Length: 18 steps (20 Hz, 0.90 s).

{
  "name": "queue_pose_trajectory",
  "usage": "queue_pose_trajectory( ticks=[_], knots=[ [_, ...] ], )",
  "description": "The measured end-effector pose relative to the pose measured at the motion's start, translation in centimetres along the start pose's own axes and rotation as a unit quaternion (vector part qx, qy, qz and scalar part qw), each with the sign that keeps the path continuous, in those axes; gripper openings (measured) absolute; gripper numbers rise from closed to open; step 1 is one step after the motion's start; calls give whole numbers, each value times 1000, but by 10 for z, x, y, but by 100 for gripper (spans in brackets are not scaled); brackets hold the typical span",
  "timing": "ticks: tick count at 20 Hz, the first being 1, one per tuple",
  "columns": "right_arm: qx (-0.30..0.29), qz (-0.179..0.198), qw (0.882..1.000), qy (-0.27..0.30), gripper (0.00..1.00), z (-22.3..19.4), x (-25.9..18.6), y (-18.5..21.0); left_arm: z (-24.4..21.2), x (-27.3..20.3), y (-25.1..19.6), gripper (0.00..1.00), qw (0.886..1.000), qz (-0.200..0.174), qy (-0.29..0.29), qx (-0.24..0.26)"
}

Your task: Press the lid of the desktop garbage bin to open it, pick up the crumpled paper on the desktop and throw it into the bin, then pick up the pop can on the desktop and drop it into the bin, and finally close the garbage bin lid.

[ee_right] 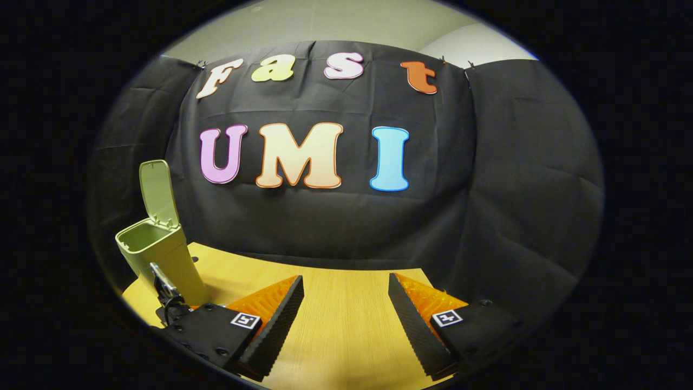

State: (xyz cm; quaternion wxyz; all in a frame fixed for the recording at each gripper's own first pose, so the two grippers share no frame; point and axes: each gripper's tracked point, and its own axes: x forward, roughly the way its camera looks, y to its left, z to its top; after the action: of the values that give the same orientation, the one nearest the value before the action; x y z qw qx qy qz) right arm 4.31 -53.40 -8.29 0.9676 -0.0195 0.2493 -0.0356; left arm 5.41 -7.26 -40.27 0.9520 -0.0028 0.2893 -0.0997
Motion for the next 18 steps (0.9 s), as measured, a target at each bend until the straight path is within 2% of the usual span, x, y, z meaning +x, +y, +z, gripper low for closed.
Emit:
queue_pose_trajectory(
  ticks=[8, 10, 13, 18],
  knots=[
    [-3, 3, 1000, 20, 98, -18, 6, -4, -12, 15, -3, 95, 1000, -7, 14, -9],
    [-8, -1, 1000, 24, 99, -22, 8, -6, -12, 16, -9, 92, 1000, -17, 14, -9],
    [-9, 1, 1000, 23, 99, -24, 4, -5, -14, 12, -12, 80, 1000, -20, 20, -3],
    [-11, -2, 1000, 27, 99, -31, 2, -9, -7, 7, -14, 79, 1000, -24, 17, 0]
  ],
)
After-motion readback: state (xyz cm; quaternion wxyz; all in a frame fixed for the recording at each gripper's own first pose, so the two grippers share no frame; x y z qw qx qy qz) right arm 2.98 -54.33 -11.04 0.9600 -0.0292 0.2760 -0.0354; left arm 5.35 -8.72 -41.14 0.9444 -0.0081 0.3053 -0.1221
